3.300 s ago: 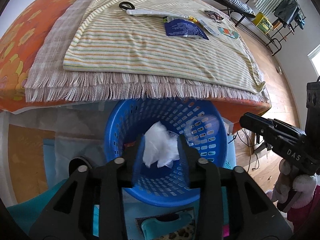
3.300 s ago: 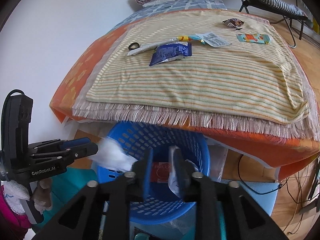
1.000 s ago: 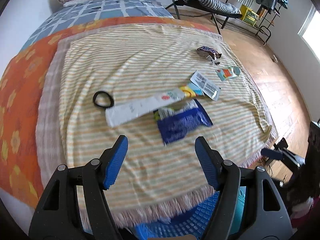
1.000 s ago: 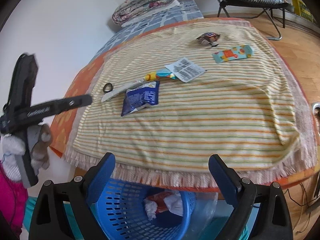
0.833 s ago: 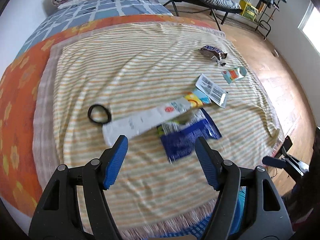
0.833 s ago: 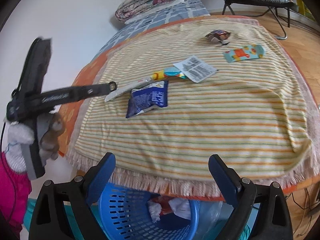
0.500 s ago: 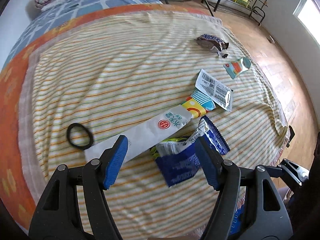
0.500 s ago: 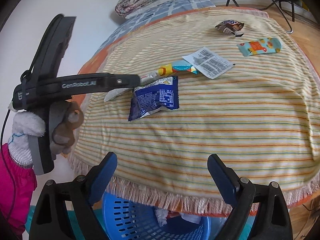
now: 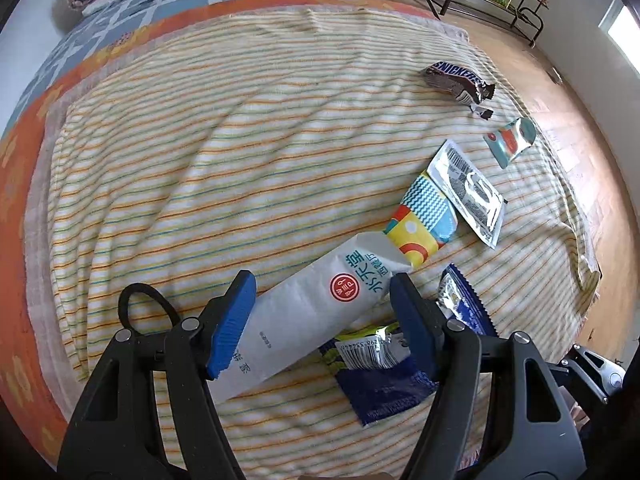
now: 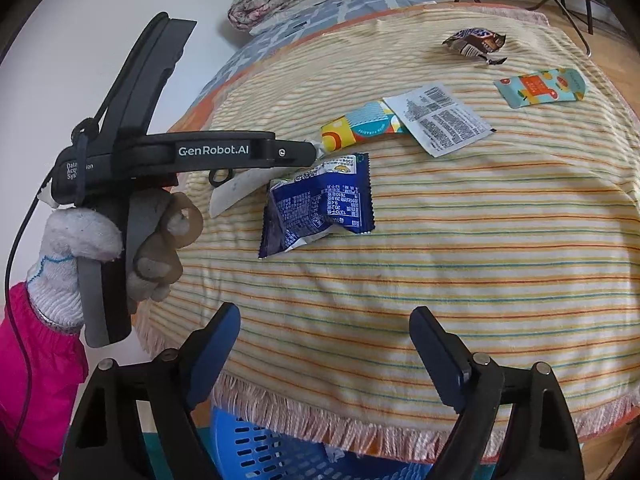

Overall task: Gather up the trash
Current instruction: 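Grasp the white drink pouch with the left tool while the right tool grasps the blue wrapper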

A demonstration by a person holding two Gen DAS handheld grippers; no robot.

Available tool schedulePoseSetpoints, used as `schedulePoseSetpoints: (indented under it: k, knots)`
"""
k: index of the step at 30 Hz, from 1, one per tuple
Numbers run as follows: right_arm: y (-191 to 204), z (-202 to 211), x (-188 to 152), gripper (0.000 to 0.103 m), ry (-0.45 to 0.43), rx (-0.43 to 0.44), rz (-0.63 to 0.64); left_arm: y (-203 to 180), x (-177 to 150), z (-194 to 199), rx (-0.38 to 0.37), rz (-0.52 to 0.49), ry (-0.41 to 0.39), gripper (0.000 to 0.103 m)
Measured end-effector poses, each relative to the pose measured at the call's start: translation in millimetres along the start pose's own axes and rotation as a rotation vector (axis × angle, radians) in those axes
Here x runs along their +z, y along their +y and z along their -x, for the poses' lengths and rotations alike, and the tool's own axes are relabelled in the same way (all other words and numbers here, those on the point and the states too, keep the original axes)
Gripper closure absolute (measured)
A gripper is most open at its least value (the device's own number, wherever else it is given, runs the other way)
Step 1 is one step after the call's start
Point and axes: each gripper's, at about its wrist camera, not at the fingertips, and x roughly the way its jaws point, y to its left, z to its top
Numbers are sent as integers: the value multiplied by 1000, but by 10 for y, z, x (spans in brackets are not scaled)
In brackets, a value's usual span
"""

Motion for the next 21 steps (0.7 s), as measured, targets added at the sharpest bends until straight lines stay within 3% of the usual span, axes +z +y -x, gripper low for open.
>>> schedulePoseSetpoints:
  k: [4, 9, 11, 13, 17, 21]
  knots:
    - [-1, -34, 13, 15, 3, 13, -15, 12, -42, -28, -5, -22, 5, 32]
    - [6, -71, 40, 15, 0, 13, -29, 76, -81, -2, 19, -9, -9, 51]
    - [-4, -79, 62, 15, -4, 14, -36, 148, -94, 10, 22, 24, -14, 54]
    - [-3, -113, 116, 19, -7, 16, -45, 225, -117, 35, 25, 57, -21, 67]
    - [-33, -210, 257, 23, -8, 32, -70, 427, -214, 103, -1, 140, -29, 68]
    - [-34, -272, 381, 23, -19, 53, -110, 502, -318, 155, 1, 154, -35, 69]
